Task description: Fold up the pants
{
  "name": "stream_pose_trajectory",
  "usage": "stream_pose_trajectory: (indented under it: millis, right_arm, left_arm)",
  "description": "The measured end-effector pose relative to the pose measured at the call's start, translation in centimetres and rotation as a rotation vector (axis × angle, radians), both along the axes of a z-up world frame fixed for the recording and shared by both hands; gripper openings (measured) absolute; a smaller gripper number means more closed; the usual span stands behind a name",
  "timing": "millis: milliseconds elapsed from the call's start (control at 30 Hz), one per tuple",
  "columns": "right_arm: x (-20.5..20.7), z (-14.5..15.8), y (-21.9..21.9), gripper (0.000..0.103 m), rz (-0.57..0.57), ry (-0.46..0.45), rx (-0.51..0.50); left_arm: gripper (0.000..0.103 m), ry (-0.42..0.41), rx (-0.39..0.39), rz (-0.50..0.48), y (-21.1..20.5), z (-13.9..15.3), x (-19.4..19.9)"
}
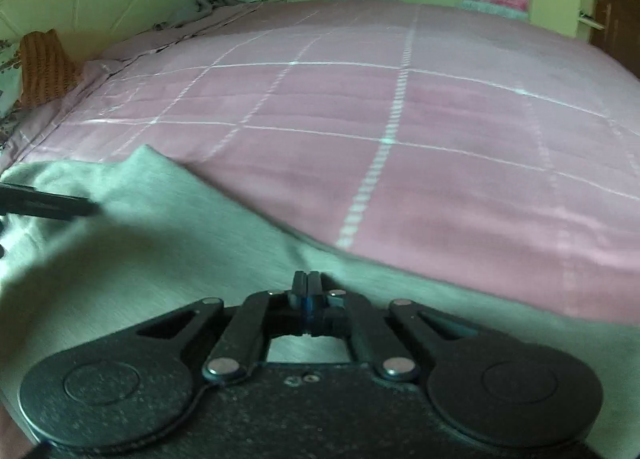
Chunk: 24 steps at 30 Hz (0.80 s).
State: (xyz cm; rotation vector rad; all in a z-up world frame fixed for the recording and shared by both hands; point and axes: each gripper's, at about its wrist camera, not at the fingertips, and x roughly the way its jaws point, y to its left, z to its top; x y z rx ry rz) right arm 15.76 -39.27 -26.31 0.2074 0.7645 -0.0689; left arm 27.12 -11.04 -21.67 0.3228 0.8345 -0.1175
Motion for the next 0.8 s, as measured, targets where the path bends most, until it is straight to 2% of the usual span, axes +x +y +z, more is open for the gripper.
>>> stream_pose_trajectory:
  millis: [100, 167, 300, 433, 533, 567, 600, 667, 800]
  right_arm:
    - [-0.8, -0.1, -0.1, 0.000, -0.049, 0.009, 0.032]
    - [-1.9, 0.9, 0.2, 0.015, -0.061, 0.009, 0.034]
    - [-6.1, 2.6, -0.2, 0.015, -0.074, -0.016, 0.026]
    - [-9.9, 2.2, -1.3, 0.016, -0.115, 0.012, -0.008]
    - [-12.7, 1.5, -2.6, 0.015, -0.161, 0.034, -0.041]
    - [-13.6, 0.8, -3.3, 0.015, -0.183, 0.055, -0.069]
    - [-14.1, 0.0, -3.7, 0.014, -0.198, 0.081, -0.100]
    - [-15.5, -0.8, -5.2, 0.011, -0.223, 0.074, -0.097]
    - [-17.6, 0.7, -6.9, 0.016, -0.309, 0.060, -0.056]
  left_arm:
    - [0.102, 0.012, -0.016, 0.021, -0.2, 1.2, -1.9]
    - [0.102, 0.025, -0.048, 0.004, -0.6, 2.0, -3.8]
    - [0.102, 0.042, -0.086, -0.081, -3.1, 3.5, -8.8]
    - [0.102, 0.069, -0.114, -0.149, -5.4, 3.5, -13.2]
    - [0.103, 0.123, -0.072, -0.168, -6.3, 1.0, -14.8]
    - [0.103, 0.116, -0.075, -0.156, -6.1, 0.4, -15.1]
    - [0.103, 0.109, -0.080, -0.135, -5.8, 0.5, -15.3]
    - [0.103, 0.124, -0.067, -0.110, -6.1, 1.3, -15.4]
    - [0.103, 0.087, -0.046, -0.155, -7.7, 3.3, -17.0]
